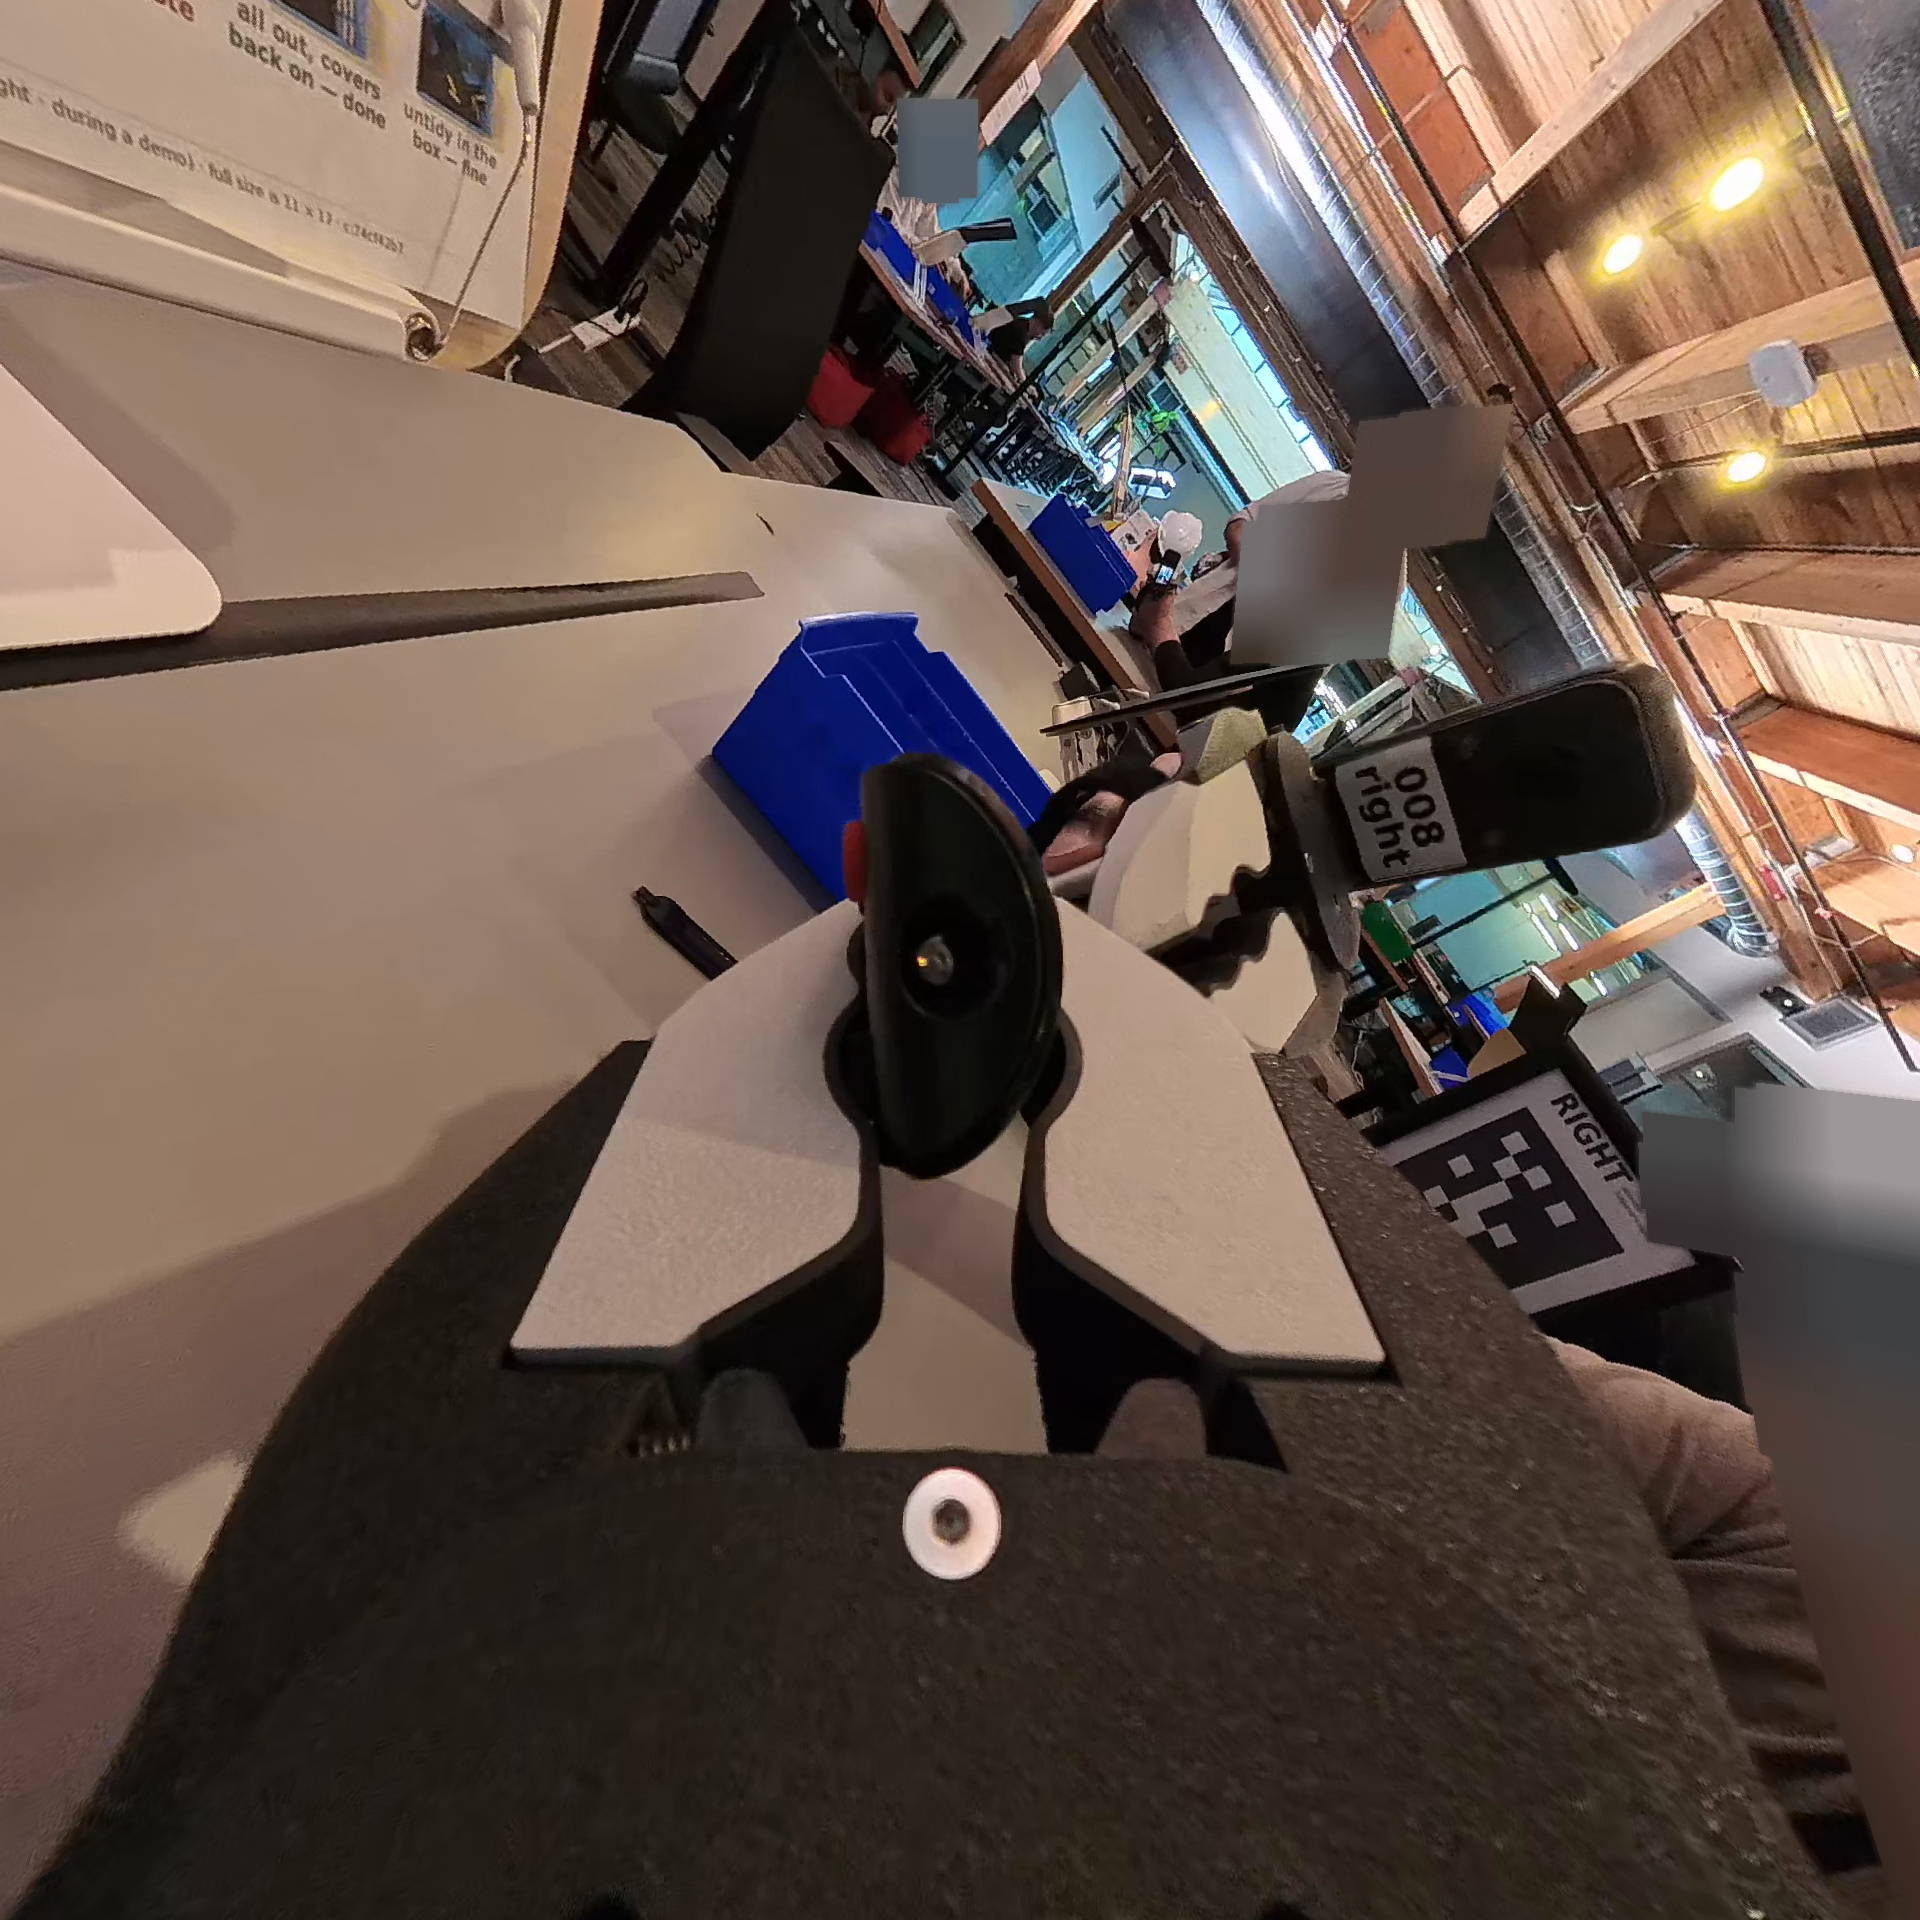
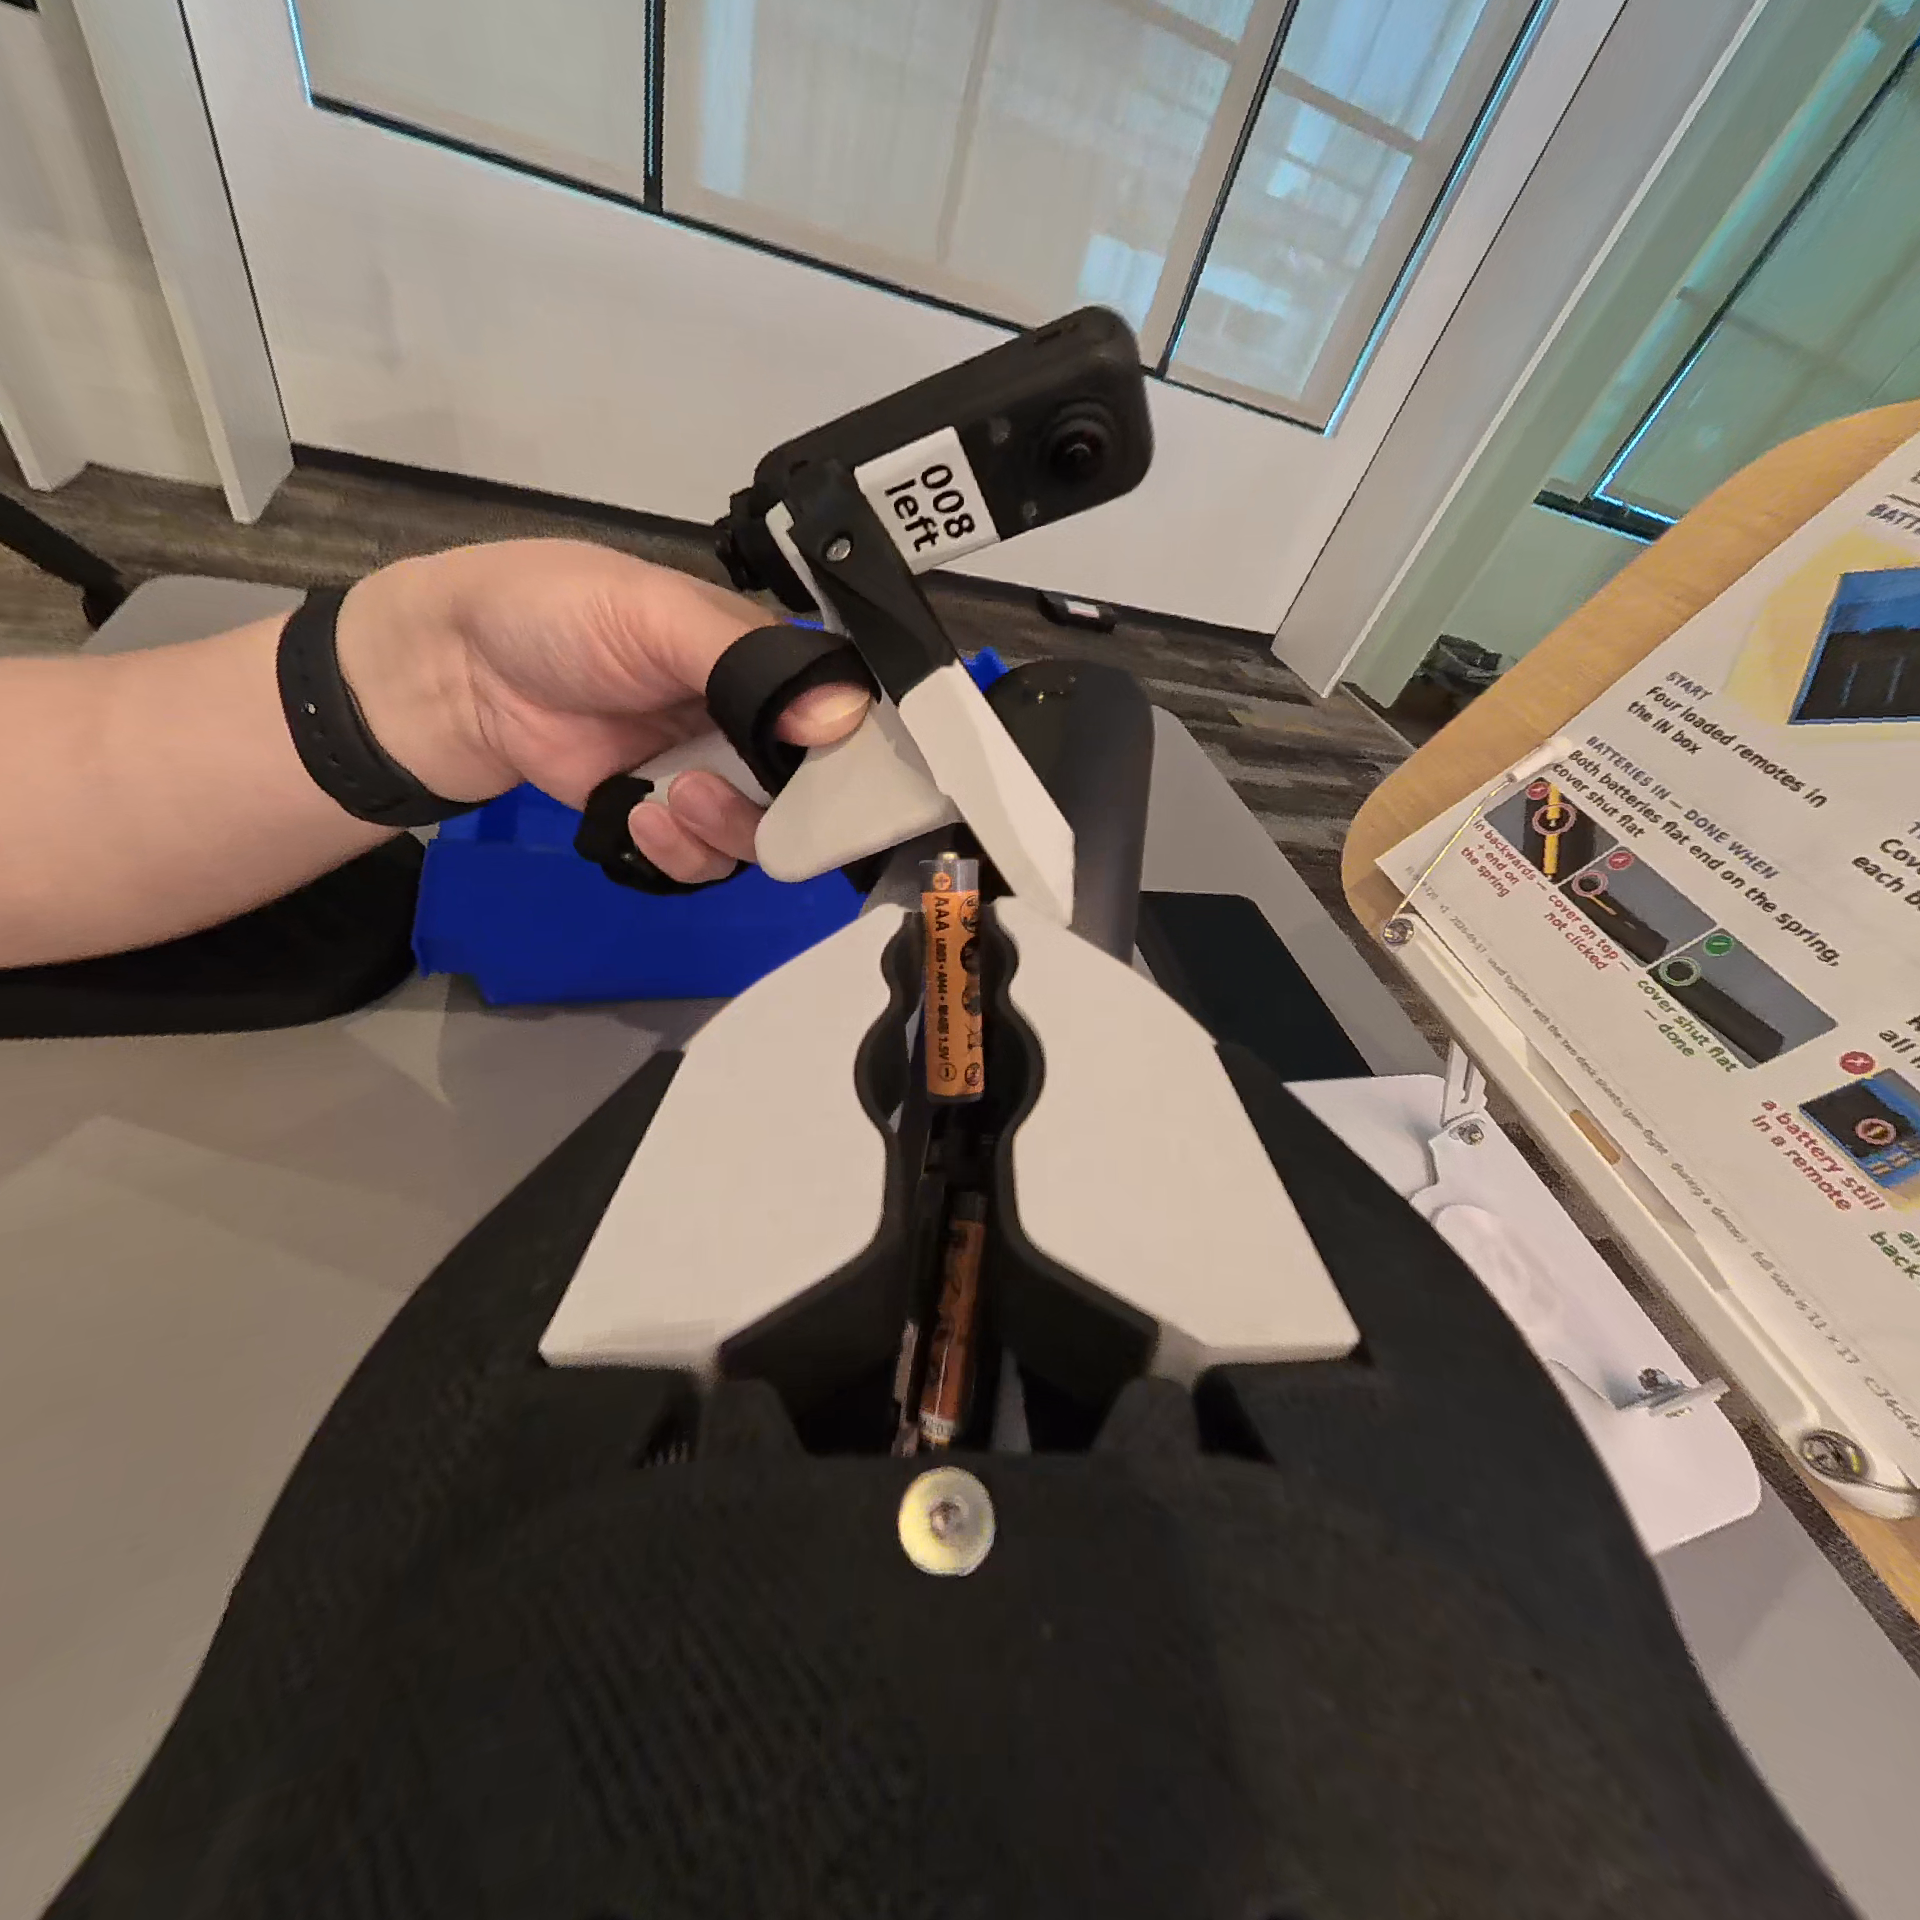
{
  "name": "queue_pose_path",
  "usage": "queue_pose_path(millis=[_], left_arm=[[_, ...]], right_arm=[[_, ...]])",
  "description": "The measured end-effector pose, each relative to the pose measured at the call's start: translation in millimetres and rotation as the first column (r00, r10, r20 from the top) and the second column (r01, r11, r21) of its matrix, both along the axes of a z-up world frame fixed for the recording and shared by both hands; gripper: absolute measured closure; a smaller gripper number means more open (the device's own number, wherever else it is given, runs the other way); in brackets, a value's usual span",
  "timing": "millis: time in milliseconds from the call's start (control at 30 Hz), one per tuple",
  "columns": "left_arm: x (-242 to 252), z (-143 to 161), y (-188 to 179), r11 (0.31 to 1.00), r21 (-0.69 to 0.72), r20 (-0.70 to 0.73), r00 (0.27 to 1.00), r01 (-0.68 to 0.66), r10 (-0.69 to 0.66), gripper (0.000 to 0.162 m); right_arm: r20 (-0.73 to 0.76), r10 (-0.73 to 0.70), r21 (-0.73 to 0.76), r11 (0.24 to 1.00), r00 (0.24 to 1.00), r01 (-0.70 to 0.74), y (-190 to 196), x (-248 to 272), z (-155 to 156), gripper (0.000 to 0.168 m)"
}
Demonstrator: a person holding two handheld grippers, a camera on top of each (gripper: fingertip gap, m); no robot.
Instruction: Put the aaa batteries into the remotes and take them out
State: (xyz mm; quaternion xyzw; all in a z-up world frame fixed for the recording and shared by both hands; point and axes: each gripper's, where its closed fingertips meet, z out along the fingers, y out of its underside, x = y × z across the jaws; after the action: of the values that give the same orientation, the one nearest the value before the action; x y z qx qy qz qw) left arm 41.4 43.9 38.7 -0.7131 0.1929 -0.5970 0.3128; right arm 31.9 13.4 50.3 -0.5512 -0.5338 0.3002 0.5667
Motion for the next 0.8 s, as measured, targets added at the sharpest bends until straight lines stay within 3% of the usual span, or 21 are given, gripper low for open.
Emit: queue_pose_path(millis=[800], left_arm=[[4,3,-5,0.999,-0.02,0.041,0.998,0.038,-0.037,0.137]], right_arm=[[-0.068,0.028,-0.039,0.999,0.997,-0.031,-3,2,10,0.156]])
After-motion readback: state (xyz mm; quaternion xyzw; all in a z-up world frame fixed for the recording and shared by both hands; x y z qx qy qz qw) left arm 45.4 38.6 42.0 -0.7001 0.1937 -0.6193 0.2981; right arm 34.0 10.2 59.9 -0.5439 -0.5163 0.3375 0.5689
